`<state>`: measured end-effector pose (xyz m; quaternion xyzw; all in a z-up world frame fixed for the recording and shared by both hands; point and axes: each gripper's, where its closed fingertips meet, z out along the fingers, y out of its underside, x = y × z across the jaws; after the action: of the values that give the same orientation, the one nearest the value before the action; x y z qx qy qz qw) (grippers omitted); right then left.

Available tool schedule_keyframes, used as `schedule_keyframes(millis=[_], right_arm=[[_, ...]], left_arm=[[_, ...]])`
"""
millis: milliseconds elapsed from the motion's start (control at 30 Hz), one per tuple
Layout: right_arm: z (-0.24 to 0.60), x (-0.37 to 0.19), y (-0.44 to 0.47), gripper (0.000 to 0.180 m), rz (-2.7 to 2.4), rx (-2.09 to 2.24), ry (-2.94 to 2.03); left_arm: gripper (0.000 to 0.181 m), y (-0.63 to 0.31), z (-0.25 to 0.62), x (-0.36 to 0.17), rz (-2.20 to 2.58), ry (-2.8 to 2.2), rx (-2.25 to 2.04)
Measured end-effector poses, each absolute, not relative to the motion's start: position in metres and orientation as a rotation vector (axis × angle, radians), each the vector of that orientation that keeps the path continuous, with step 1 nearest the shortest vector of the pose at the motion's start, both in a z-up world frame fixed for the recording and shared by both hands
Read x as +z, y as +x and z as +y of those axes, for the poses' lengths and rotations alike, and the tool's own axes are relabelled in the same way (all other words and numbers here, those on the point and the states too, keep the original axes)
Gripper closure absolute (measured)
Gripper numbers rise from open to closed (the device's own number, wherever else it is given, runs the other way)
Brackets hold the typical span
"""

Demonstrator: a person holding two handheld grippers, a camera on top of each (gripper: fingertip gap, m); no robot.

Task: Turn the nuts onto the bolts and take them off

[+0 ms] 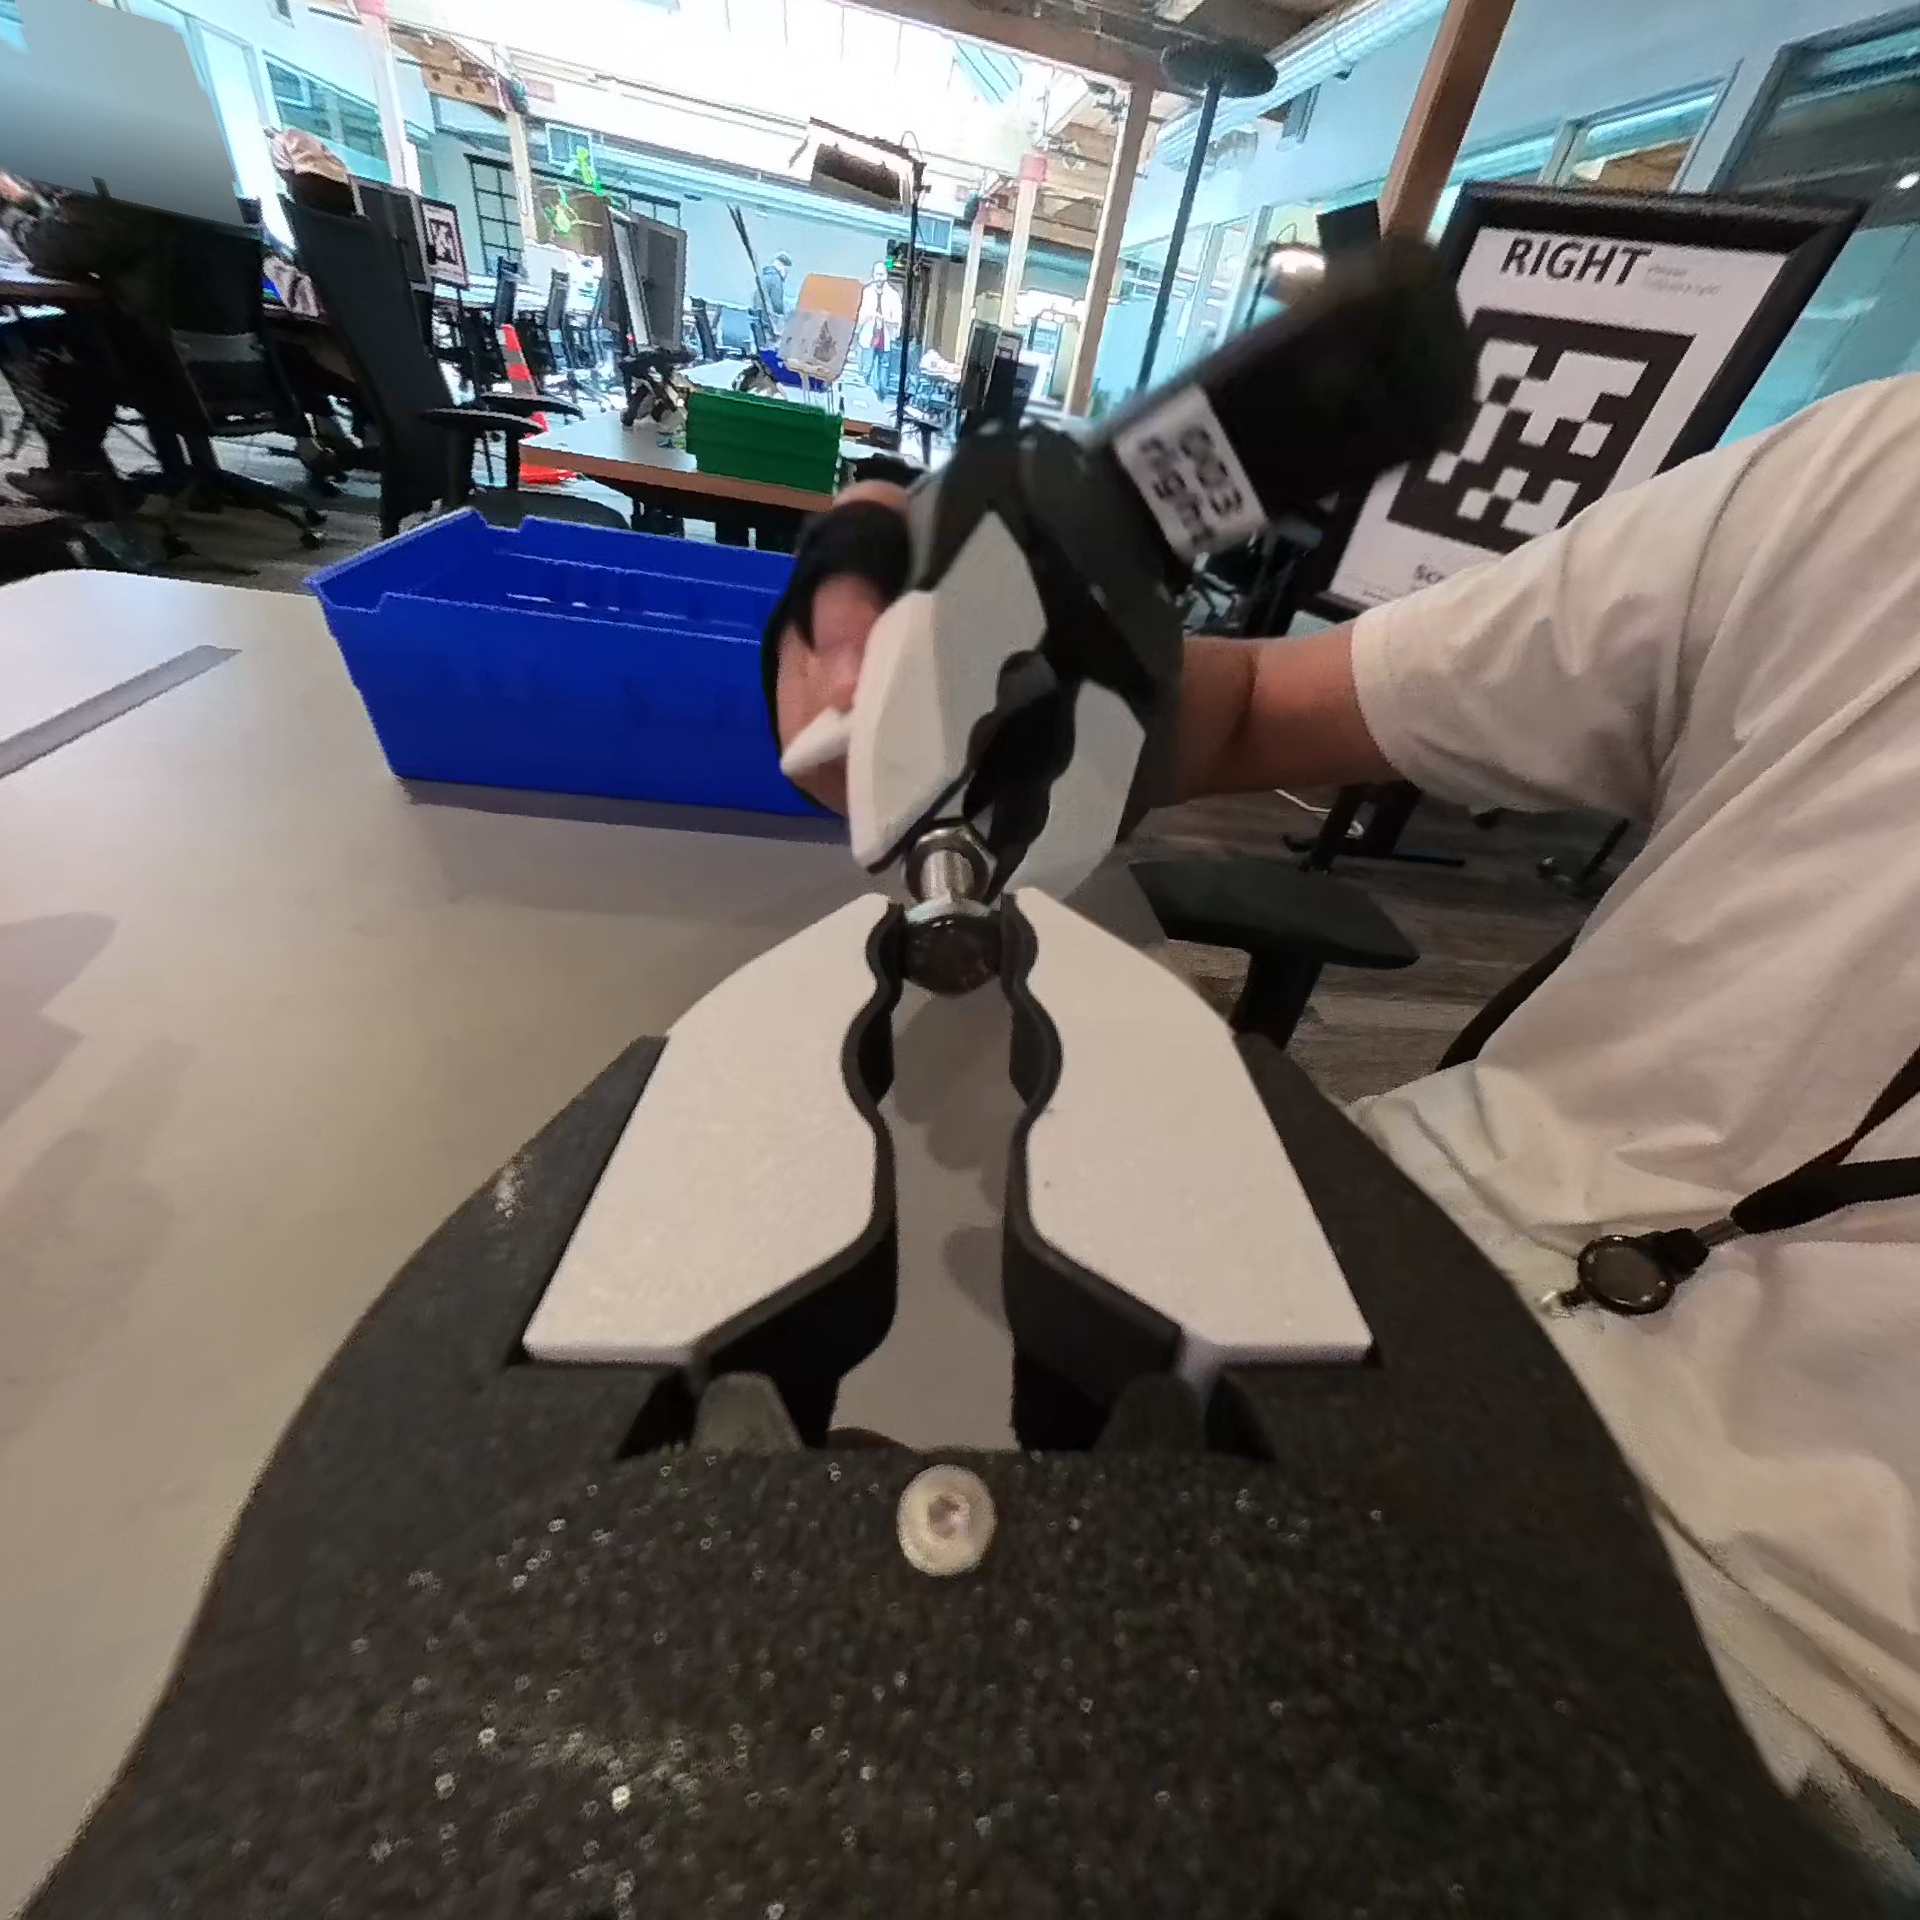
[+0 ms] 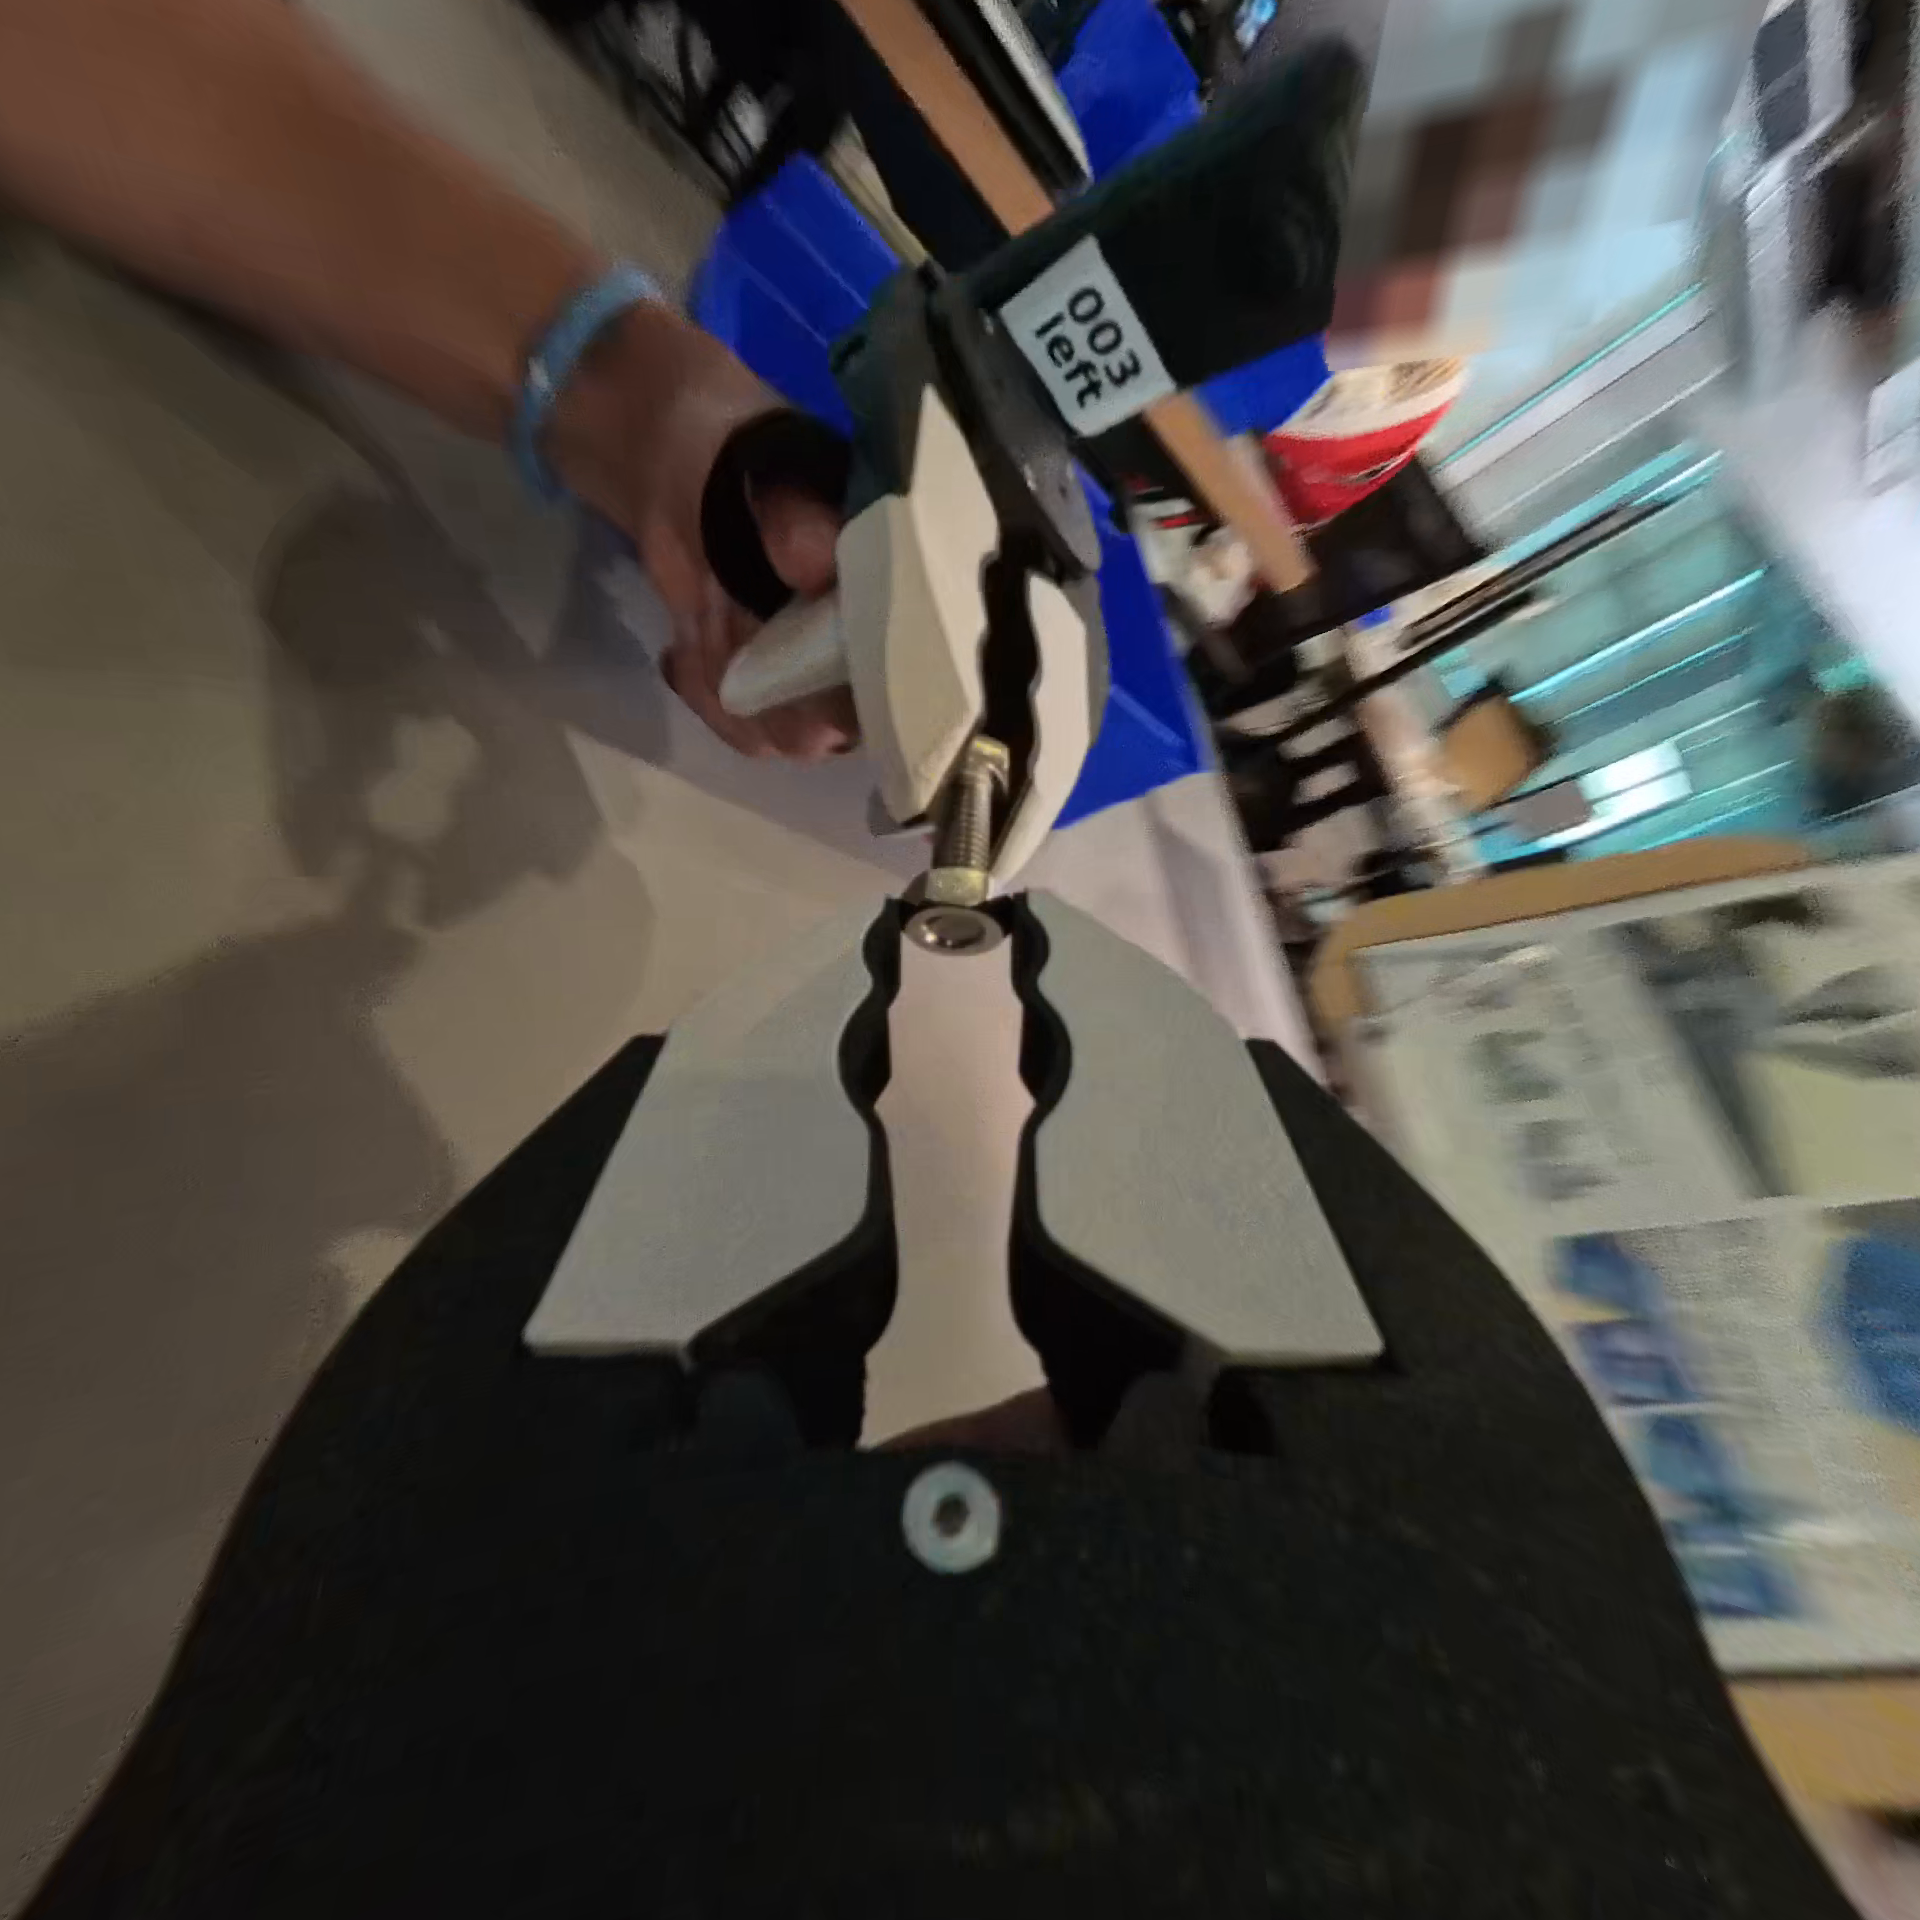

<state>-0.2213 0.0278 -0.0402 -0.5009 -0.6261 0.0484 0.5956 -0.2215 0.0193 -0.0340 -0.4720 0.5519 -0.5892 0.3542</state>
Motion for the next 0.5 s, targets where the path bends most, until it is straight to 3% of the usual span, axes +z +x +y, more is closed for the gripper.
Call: schedule_keyframes(millis=[233,500], right_arm=[[0.0190,-0.0414,-0.2238,0.160,-1.158,1.050,-1.652],[0.0169,-0.0354,-0.2242,0.161,-0.726,1.783,-1.831]], left_arm=[[0.164,-0.2205,0.0202,-0.0343,1.432,-1.217,-1.469],[0.164,-0.2195,0.0222,-0.0348,1.430,-1.212,-1.418]])
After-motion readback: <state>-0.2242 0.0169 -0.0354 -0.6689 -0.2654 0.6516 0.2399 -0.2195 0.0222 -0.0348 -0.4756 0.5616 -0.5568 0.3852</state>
